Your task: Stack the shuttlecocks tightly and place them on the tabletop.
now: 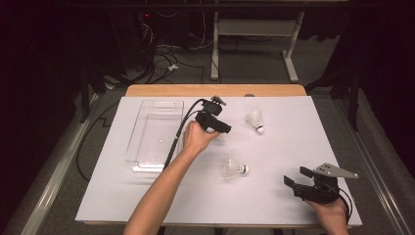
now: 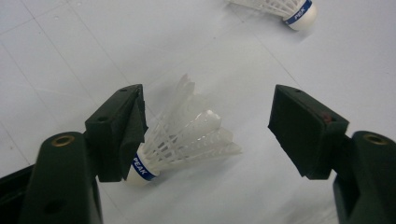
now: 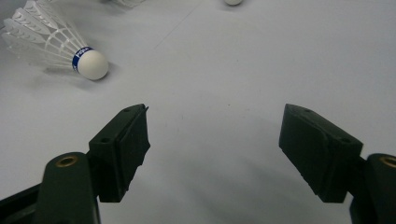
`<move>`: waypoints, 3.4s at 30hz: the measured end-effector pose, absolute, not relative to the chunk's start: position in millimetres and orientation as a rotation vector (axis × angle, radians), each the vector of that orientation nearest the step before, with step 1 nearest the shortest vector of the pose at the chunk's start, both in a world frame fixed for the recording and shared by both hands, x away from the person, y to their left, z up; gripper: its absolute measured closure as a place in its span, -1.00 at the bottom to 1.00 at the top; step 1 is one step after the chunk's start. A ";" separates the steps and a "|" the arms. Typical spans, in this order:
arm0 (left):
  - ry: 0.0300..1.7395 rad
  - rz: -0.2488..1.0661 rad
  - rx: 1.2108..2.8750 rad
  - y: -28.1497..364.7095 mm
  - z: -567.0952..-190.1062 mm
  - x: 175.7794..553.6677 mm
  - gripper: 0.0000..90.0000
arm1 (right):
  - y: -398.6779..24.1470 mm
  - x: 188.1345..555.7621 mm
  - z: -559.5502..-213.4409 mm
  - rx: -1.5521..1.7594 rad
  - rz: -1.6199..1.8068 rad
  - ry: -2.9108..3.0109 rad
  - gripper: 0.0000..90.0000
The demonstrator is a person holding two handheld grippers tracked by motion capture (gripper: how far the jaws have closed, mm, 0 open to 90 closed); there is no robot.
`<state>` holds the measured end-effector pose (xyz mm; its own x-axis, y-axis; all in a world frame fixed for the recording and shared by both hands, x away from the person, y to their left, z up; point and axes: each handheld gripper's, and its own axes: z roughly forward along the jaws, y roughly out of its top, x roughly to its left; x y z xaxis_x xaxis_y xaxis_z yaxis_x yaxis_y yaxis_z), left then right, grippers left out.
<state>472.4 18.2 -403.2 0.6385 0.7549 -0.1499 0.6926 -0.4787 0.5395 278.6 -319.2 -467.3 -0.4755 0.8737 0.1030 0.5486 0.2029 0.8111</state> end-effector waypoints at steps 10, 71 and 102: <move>1.108 0.156 2.268 24.5 -399.0 462.3 -0.40 | -319.3 278.8 -467.4 1.328 1.169 2.105 -0.46; 1.057 0.135 2.283 48.1 -400.0 414.4 -0.36 | -319.3 278.7 -467.5 1.329 1.166 2.105 -0.46; 1.056 0.106 2.296 55.8 -411.7 395.4 -0.32 | -318.9 278.9 -467.7 1.329 1.161 2.114 -0.46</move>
<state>395.4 55.8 -411.7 0.6801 0.7130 -0.1704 0.6647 -0.5018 0.5534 278.9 -318.9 -467.7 -0.4772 0.8729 0.1012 0.5536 0.2091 0.8061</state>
